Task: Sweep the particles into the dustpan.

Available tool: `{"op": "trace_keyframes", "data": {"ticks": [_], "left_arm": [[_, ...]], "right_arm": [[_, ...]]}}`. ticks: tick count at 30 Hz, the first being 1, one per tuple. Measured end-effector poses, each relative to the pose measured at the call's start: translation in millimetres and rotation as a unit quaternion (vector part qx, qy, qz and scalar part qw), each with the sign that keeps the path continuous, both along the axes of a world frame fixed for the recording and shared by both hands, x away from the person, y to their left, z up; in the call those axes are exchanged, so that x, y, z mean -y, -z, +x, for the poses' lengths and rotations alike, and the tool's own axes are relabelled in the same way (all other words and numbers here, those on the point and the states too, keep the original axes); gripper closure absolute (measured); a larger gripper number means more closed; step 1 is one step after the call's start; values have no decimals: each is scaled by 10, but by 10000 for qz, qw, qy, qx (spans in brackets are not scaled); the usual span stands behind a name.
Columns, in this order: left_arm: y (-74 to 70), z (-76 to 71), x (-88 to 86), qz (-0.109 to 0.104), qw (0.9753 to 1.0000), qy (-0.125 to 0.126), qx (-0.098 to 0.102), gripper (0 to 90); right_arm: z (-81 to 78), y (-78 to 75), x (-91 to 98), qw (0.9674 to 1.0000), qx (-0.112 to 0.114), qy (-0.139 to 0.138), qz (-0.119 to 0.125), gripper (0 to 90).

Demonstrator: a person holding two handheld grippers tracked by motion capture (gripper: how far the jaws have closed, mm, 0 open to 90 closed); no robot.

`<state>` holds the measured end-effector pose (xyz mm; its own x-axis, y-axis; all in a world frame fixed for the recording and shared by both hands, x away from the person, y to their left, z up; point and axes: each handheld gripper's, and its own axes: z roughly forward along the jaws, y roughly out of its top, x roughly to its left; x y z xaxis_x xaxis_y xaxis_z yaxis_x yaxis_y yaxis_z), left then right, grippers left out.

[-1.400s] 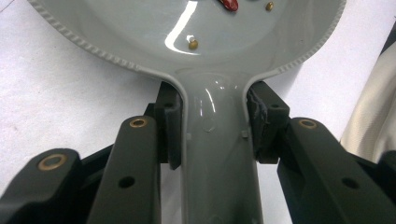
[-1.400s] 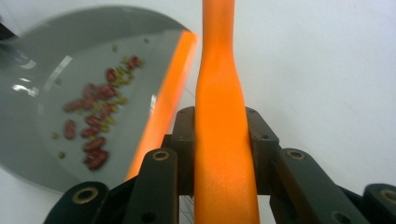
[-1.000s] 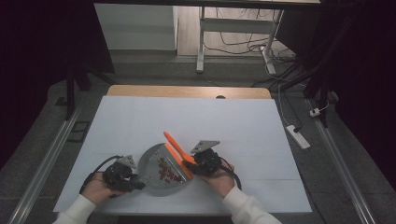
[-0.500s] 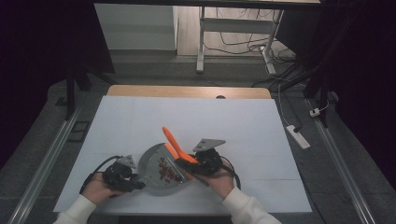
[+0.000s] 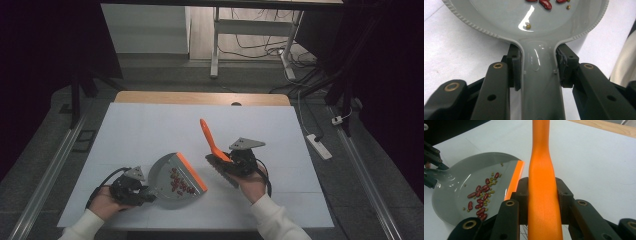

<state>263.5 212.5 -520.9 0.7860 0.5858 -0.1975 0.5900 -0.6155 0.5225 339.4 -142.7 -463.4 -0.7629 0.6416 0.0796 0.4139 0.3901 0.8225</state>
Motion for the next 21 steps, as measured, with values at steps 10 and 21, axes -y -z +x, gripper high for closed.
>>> {"op": "trace_keyframes", "data": {"ticks": [10,21], "left_arm": [[-12,-38,29,-93,9999,-65,126,623],[-44,-34,-19,-223,9977,-607,218,622]], "right_arm": [[-9,-14,102,9999,136,-43,-11,704],[-61,-77,288,9991,407,-146,23,705]]}}
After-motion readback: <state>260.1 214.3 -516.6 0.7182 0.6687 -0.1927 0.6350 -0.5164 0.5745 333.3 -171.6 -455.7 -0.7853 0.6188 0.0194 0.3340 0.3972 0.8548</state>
